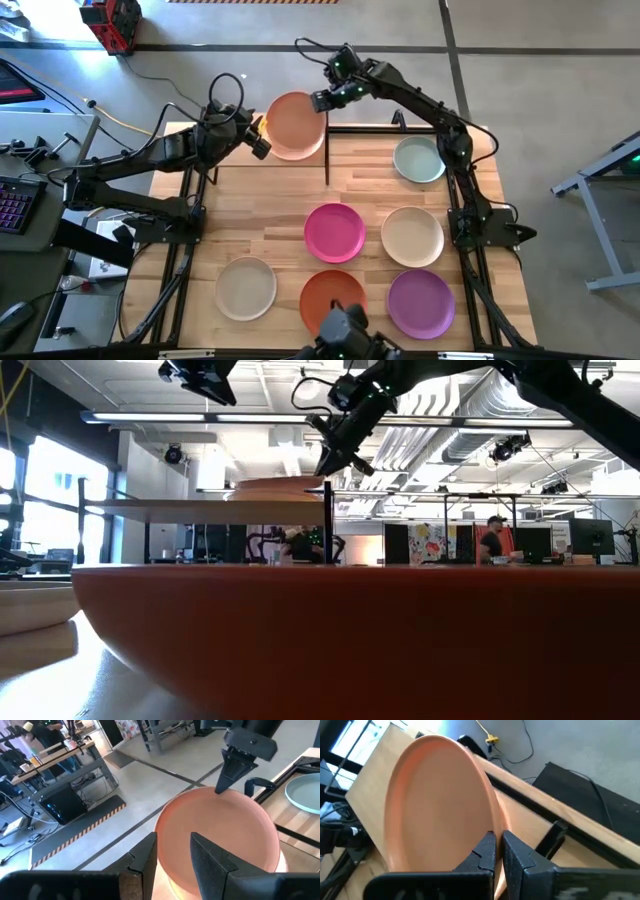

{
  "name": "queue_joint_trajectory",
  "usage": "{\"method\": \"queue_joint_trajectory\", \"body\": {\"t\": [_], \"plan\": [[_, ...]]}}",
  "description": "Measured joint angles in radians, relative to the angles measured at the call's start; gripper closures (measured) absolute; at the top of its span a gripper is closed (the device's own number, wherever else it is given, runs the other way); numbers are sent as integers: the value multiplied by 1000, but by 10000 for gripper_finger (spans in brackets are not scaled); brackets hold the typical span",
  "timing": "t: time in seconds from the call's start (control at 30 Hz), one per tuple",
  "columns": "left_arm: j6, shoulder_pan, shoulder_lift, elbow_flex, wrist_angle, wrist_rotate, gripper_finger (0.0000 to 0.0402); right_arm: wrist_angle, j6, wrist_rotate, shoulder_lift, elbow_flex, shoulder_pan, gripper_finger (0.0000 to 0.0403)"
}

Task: Place and stack plates onto a shelf
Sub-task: Stack the brown plate on top of the light orange plate on the shelf

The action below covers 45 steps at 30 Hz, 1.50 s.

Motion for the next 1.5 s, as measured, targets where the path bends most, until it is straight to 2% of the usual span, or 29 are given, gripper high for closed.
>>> {"method": "queue_joint_trajectory", "body": {"t": [0.4,1.13,1.23,1.5], "plan": [[0,0,0,0,-13,0,296,-1,13,47,6,-1,30,403],[0,0,0,0,-25,0,295,-19,-36,61,26,-1,45,400],[0,0,0,0,-31,0,296,-18,-46,63,26,-1,45,386],[0,0,0,0,-31,0,295,13,-53,64,26,-1,44,317]]}}
